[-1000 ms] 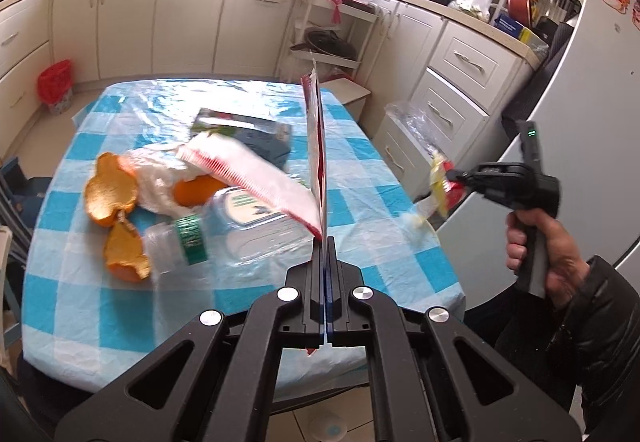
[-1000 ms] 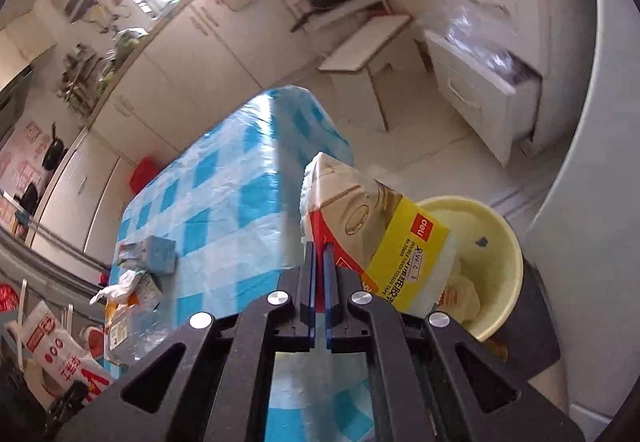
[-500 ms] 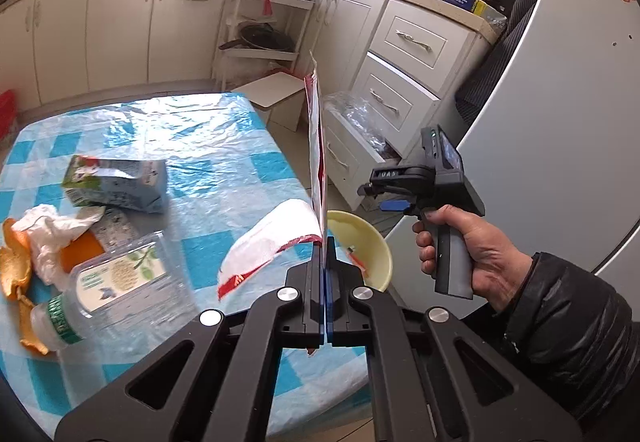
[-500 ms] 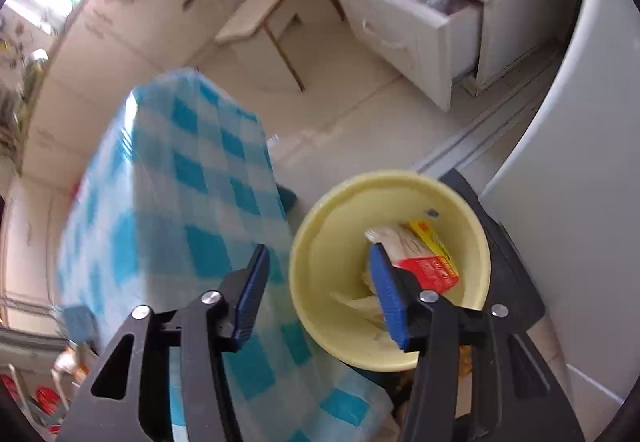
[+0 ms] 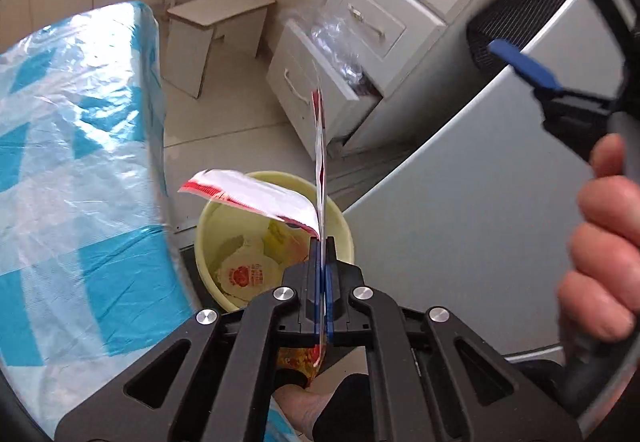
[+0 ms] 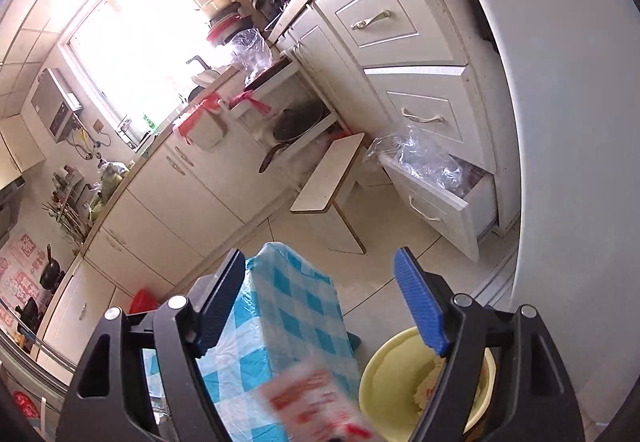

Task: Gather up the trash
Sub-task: 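Lower the red wrapper into the yellow bin and open the left tool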

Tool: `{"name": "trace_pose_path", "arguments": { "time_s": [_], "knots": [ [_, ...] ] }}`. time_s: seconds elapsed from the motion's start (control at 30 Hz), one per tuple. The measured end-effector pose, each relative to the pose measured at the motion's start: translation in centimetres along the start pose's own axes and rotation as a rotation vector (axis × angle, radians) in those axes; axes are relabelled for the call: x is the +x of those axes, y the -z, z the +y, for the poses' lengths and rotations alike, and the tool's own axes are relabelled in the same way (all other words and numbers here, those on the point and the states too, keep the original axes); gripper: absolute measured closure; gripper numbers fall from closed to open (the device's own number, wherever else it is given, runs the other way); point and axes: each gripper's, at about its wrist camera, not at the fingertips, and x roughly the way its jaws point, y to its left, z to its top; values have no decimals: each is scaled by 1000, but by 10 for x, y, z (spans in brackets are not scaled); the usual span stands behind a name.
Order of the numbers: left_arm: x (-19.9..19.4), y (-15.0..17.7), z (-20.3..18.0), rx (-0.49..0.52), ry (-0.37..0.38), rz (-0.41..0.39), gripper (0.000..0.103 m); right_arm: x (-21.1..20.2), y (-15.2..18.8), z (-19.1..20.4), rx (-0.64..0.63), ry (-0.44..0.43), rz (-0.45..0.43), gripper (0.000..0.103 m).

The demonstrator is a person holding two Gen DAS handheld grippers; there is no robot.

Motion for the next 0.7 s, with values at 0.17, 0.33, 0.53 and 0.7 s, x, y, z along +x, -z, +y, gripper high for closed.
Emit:
{"name": "trace_pose_path", "arguments": {
  "time_s": [0.17,0.33,0.53,0.7],
  "knots": [
    [17,-11,5,-52,4,34,81,4,-8,-5,36,-15,-8,29],
    [-13,0,16,-62,-26,-25,55,12,-2,4,31,-25,16,28],
    [-75,45,37,-49,-91,-111,52,23,6,18,23,-38,52,26],
    [-128,86,55,-15,-204,-185,39,33,17,36,-20,-47,89,25]
  ]
}}
